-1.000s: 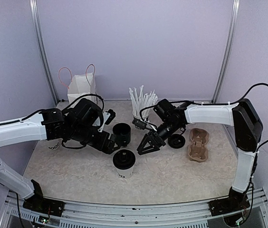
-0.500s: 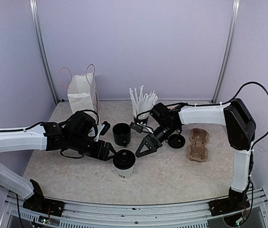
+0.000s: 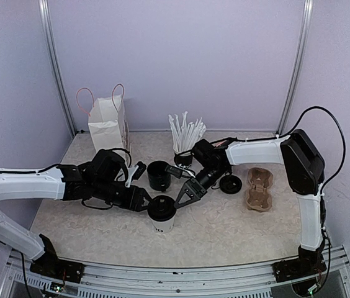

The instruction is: Pack the takeout coffee

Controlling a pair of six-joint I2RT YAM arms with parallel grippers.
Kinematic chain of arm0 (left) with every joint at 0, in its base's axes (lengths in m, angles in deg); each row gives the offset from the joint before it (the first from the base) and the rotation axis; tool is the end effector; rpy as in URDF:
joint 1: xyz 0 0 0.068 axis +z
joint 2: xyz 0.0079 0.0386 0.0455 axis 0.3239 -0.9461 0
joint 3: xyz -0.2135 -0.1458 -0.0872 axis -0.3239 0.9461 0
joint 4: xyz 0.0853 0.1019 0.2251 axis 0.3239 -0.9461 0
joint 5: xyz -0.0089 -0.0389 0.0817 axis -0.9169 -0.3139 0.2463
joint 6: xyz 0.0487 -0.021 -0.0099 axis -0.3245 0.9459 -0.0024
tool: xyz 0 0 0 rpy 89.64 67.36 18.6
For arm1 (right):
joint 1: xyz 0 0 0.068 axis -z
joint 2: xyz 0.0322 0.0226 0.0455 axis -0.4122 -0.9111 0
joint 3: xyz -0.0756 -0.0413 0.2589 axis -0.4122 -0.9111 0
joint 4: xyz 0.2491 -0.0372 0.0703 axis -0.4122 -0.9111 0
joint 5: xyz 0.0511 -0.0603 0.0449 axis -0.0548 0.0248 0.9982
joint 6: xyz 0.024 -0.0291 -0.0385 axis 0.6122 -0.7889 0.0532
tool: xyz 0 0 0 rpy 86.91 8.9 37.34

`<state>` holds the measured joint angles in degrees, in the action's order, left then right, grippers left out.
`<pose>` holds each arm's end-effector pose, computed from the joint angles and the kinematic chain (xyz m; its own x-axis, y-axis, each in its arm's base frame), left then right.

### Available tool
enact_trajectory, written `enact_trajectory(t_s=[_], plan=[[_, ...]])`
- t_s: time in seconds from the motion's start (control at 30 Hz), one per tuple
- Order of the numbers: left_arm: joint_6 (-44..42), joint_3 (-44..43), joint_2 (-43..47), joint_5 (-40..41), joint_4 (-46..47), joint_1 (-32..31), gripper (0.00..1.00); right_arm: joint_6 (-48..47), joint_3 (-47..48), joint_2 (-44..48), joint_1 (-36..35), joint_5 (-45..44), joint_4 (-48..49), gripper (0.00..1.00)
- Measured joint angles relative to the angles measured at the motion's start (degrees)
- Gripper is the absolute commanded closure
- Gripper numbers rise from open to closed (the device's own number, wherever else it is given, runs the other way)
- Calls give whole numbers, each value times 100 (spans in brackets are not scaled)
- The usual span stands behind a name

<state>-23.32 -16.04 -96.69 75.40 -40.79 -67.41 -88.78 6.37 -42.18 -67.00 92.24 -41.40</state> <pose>0.1780 -0.2147 0.2179 -0.8292 0.2115 -0.5174 0.4943 0.7097 -0.5020 0.2857 0.3069 0.1696 -0.6195 -0.6658 -0.4159 -0.5857 0.0393 0.8096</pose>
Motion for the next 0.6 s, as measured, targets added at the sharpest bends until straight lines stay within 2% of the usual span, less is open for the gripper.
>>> enact_trajectory(t_s=[0.2, 0.3, 0.6], plan=[[63, 177, 0, -203, 369, 61, 57, 142, 44, -131, 2, 181, -24, 51], [129, 321, 22, -278, 616, 87, 60, 269, 44, -151, 2, 181, -26, 56], [328, 610, -28, -522, 1150, 181, 62, 586, 90, -227, 2, 81, -133, 62]])
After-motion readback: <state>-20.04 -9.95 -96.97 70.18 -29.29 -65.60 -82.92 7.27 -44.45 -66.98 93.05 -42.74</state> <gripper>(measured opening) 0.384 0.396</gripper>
